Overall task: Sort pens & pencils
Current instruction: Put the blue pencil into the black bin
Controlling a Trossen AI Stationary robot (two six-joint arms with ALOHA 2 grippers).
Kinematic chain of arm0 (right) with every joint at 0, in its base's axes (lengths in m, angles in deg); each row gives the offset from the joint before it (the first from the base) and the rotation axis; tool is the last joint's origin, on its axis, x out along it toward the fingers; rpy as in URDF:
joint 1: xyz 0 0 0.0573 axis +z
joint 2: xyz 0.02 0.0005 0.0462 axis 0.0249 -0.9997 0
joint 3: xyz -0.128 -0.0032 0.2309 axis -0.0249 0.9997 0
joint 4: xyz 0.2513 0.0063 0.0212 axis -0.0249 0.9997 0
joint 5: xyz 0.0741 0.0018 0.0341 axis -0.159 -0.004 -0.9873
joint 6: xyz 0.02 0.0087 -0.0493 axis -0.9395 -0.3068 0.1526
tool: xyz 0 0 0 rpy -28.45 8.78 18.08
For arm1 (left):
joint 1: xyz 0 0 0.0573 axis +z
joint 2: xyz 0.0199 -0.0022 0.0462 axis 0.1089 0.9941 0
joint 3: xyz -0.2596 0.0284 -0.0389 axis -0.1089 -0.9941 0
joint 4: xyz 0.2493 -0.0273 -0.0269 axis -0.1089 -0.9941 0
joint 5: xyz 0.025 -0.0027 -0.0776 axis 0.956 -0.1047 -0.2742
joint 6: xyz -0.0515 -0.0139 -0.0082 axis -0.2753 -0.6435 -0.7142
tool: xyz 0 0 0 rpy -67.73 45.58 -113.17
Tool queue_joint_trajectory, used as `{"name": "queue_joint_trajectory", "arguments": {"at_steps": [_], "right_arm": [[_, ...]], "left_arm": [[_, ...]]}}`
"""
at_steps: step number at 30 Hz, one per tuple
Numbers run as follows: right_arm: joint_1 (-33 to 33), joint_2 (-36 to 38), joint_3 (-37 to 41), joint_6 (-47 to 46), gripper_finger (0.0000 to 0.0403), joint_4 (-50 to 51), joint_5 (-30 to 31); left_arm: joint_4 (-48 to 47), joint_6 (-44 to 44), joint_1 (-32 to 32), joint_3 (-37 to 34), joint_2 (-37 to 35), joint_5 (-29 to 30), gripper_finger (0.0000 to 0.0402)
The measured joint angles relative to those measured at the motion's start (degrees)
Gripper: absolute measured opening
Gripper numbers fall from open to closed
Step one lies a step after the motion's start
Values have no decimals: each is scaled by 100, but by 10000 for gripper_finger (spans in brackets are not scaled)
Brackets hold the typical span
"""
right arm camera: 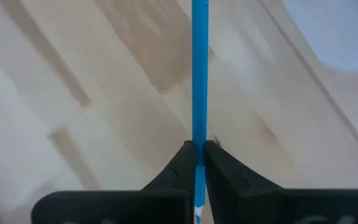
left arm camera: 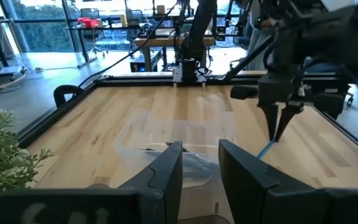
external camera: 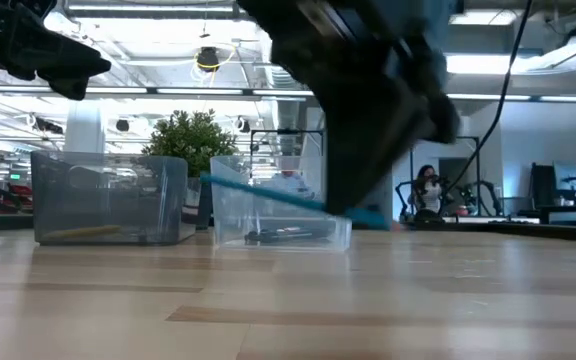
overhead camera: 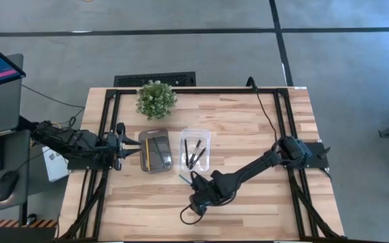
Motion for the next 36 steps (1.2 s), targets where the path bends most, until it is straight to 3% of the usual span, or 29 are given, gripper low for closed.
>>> {"name": "queue_joint_trajectory", "arguments": {"at_steps": [11, 21, 26, 36], "right_arm": [[-208, 12, -968, 1093, 43, 33, 427], [-690, 12, -1368, 2379, 44, 47, 960], [-937, 12, -1505, 3006, 44, 34, 1173], [-1317, 15, -1788, 4106, 44, -886, 1572]], "left_arm": [[32, -339, 0, 0, -1, -39, 96], [520, 39, 0, 0, 0, -998, 96], [647, -26, 0, 2, 0, -1068, 100], [778, -3, 0, 2, -2, -890, 199]]}}
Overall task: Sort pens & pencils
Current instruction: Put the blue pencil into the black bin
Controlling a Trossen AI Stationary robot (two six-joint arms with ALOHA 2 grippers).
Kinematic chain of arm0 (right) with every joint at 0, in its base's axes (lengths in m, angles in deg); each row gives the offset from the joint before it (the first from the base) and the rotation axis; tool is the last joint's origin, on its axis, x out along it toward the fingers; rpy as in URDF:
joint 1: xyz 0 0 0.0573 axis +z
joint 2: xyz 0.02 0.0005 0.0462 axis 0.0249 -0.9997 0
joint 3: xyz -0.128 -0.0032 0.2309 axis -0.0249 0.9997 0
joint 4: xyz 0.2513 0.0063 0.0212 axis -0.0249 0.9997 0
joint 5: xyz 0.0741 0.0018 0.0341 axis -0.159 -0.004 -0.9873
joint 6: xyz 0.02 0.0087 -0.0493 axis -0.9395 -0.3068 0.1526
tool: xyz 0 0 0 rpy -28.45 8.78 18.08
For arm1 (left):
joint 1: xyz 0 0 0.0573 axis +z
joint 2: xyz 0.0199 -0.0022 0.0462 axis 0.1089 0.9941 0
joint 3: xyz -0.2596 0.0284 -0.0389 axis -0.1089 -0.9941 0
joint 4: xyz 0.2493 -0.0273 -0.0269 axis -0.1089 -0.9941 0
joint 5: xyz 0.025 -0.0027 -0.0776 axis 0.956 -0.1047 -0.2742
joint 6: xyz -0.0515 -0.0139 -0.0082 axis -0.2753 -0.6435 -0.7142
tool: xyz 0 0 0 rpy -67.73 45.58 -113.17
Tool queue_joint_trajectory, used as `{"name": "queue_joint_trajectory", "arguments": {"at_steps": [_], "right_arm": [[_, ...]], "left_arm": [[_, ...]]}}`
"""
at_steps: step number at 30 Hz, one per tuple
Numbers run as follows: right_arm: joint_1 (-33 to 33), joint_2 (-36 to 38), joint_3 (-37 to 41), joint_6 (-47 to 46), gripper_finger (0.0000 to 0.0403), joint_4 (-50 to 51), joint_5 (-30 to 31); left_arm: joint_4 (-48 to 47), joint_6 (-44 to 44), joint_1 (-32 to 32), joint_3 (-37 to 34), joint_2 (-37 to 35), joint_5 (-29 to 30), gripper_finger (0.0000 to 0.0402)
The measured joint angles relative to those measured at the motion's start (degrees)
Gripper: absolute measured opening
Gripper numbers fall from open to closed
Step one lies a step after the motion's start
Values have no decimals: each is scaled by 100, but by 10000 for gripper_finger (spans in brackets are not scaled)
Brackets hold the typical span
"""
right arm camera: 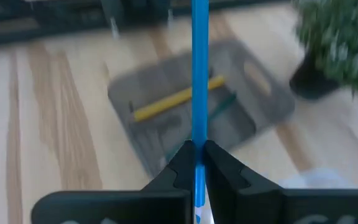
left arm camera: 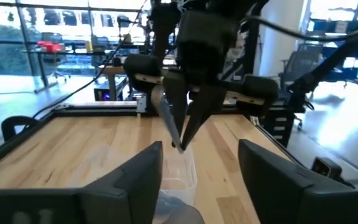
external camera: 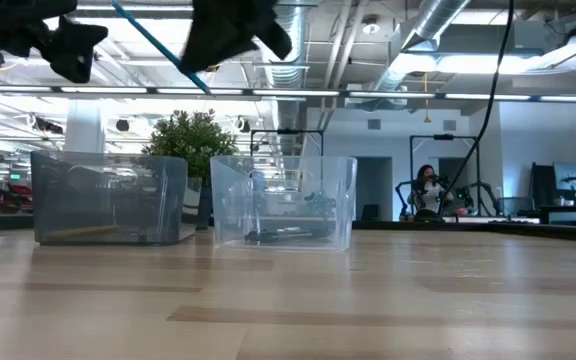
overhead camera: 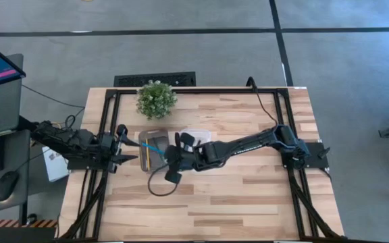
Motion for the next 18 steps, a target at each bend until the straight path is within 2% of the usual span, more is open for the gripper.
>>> {"name": "queue_joint_trajectory", "arguments": {"at_steps": [5, 18], "right_arm": [[-125, 0, 0, 588, 44, -834, -10], [-203, 0, 0, 926, 44, -1521, -83]], "left_arm": [[49, -73, 0, 0, 2, 95, 224], [899, 256, 0, 2, 4, 453, 227]]}}
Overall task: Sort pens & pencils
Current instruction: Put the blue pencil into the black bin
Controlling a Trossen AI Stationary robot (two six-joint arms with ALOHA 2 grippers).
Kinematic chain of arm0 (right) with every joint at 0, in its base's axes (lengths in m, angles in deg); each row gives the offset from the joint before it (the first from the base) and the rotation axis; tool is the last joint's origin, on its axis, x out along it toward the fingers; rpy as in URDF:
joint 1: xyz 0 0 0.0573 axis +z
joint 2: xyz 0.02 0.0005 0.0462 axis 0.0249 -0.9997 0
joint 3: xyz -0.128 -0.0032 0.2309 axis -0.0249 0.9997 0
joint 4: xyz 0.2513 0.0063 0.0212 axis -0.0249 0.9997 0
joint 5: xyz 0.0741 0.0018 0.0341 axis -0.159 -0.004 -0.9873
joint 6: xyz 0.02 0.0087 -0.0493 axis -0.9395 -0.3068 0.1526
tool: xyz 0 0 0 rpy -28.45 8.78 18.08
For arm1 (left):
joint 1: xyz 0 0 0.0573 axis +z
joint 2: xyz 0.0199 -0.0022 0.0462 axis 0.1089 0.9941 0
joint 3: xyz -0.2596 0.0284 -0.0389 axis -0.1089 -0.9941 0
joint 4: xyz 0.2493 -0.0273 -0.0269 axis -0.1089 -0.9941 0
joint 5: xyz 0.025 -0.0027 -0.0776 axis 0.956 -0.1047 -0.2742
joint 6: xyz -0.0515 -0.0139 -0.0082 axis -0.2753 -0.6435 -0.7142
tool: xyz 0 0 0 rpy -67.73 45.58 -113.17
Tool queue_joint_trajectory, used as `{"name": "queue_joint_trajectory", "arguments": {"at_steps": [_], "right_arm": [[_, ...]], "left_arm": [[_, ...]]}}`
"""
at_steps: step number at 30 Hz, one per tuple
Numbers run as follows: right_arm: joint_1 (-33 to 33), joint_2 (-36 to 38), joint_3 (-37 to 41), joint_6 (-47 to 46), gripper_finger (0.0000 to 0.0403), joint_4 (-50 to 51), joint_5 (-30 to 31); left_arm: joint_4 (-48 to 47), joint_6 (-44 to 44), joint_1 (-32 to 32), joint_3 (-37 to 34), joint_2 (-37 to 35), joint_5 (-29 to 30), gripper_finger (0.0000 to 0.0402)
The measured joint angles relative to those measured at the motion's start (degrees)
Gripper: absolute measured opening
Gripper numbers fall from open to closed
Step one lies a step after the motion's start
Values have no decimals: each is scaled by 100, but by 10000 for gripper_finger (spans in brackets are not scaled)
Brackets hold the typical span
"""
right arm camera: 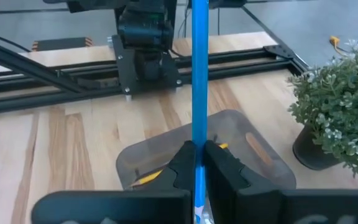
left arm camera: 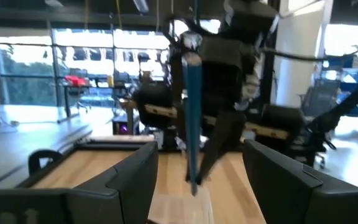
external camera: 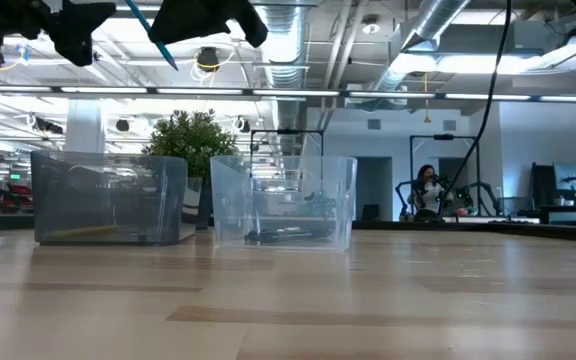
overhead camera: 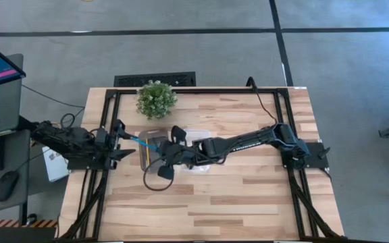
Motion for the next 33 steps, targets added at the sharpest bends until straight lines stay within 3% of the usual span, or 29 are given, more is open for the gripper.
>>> {"name": "queue_joint_trajectory", "arguments": {"at_steps": [6, 26, 33], "right_arm": [[5, 0, 0, 2, 44, -3, -5], [18, 0, 0, 13, 44, -21, -5], [92, 0, 0, 13, 44, -23, -5]], "left_arm": [[270, 51, 2, 0, 87, -110, 217], [1269, 320, 7, 334, 1757, 160, 193], [1313, 416, 7, 336, 1873, 381, 148]]}}
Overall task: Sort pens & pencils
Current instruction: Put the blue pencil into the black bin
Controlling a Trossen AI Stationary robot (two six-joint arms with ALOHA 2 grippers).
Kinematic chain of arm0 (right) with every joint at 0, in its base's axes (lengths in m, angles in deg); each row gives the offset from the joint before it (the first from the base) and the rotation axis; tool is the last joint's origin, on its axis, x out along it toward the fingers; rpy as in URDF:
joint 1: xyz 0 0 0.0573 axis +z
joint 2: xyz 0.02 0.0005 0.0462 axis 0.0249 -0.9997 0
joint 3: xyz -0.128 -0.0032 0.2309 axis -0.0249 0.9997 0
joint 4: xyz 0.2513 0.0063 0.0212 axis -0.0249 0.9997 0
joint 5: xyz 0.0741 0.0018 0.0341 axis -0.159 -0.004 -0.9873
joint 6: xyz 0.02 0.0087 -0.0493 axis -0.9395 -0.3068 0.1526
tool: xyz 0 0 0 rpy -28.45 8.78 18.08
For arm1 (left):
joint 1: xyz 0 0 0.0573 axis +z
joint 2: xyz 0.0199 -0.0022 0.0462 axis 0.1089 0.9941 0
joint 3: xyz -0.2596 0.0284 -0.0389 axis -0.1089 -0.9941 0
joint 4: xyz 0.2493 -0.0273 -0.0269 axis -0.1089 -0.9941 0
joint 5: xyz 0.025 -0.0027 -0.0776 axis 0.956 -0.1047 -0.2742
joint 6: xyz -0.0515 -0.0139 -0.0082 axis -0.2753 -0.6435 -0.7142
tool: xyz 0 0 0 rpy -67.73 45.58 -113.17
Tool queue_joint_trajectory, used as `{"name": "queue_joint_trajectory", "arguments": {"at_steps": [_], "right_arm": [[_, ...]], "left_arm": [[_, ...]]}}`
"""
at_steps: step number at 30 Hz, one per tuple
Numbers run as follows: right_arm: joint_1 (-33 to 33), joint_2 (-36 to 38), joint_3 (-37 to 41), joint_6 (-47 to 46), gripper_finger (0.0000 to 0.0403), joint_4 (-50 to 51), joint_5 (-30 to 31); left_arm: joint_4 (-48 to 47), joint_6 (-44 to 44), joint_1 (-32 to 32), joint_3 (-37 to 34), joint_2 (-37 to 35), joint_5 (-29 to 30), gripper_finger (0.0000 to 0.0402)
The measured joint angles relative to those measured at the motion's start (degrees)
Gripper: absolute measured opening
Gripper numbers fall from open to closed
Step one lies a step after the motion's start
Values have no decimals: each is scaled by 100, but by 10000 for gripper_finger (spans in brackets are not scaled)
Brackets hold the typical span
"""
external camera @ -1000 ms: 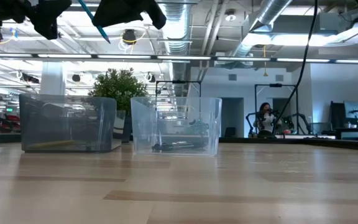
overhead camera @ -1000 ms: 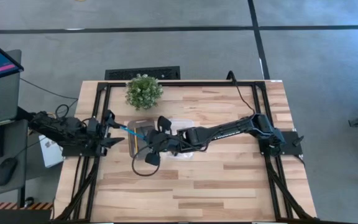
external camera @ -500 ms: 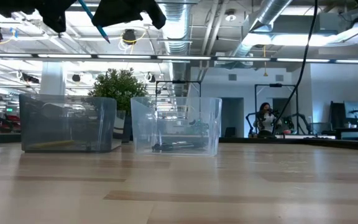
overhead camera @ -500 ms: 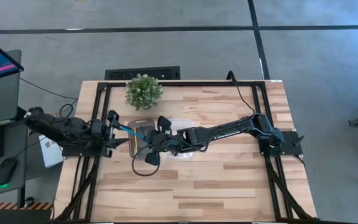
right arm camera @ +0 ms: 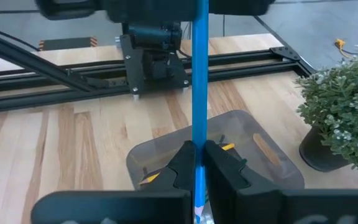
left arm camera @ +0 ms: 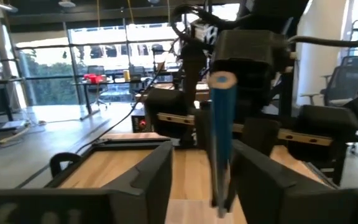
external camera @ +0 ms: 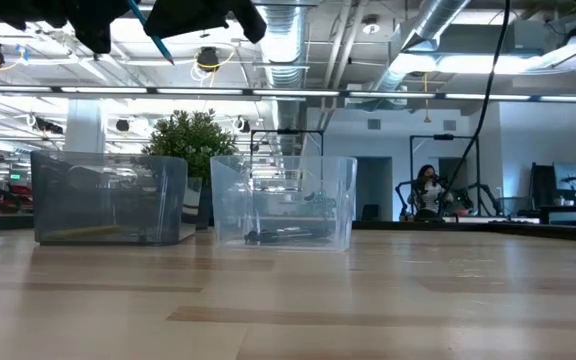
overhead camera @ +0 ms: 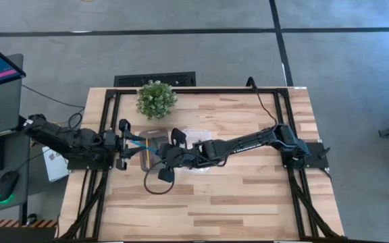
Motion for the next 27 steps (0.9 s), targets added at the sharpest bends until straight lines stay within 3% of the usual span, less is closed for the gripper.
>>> {"name": "queue_joint_trajectory", "arguments": {"at_steps": [13, 20, 27], "right_arm": [[20, 0, 2, 31, 44, -4, 46], [22, 0, 2, -1, 44, -17, 21], [22, 0, 4, -2, 44, -15, 26]], "left_arm": [[24, 175, -6, 1, -2, -112, 13], [20, 89, -4, 1, -2, -129, 27], [20, 95, -4, 1, -2, -138, 9]]}}
